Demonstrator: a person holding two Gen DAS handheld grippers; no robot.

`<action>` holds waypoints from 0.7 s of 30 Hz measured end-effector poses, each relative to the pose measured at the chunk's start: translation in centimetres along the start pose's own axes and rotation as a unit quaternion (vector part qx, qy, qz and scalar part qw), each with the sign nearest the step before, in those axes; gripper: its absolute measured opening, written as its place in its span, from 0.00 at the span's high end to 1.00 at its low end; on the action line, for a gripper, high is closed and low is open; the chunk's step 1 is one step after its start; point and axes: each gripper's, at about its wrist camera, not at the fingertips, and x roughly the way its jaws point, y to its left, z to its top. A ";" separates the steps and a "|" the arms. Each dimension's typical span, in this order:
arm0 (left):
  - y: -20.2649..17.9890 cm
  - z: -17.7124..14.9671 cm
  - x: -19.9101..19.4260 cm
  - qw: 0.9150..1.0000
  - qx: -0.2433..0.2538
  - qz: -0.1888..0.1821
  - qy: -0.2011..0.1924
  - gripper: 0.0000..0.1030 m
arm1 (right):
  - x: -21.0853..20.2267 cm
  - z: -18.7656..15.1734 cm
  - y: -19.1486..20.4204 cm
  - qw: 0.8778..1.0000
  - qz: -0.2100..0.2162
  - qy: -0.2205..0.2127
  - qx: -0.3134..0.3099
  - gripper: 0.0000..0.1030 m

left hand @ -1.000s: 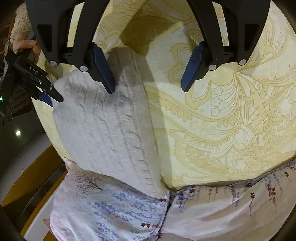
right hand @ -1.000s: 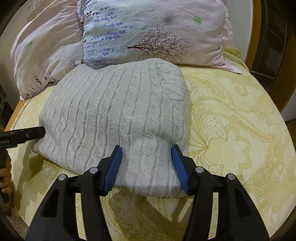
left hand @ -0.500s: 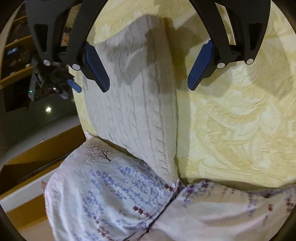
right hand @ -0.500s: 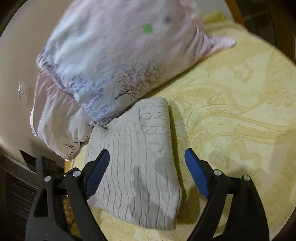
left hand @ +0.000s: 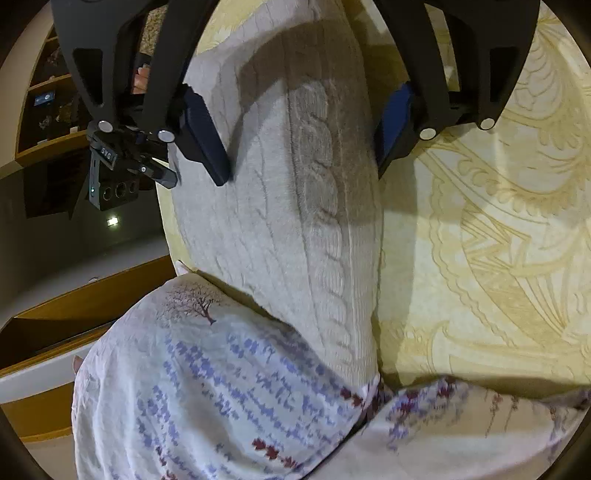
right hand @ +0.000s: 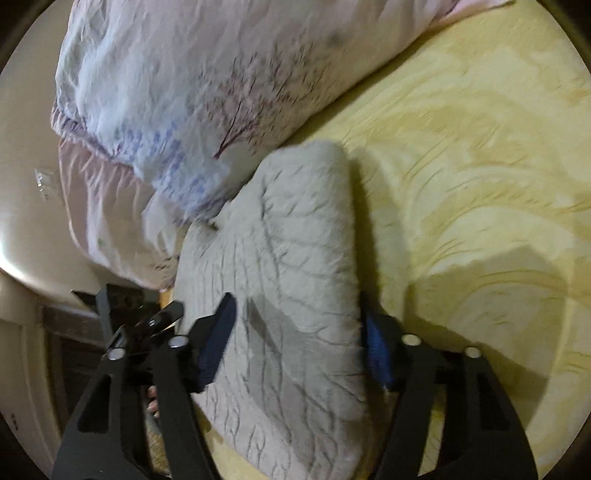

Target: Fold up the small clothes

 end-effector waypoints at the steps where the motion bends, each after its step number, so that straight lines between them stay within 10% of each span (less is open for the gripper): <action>1: -0.1 0.0 0.2 1.000 -0.001 -0.002 -0.004 0.28 | 0.1 0.0 0.0 1.000 0.006 0.000 0.002 0.41; 13: -0.3 -0.9 -0.9 0.999 -0.004 -0.027 -0.035 0.59 | 0.5 -1.1 1.6 1.000 0.009 -0.026 -0.010 0.69; 21: -0.2 -1.4 -4.6 0.997 0.011 -0.050 -0.050 0.62 | 0.9 -2.8 7.2 0.997 0.015 -0.044 -0.064 0.73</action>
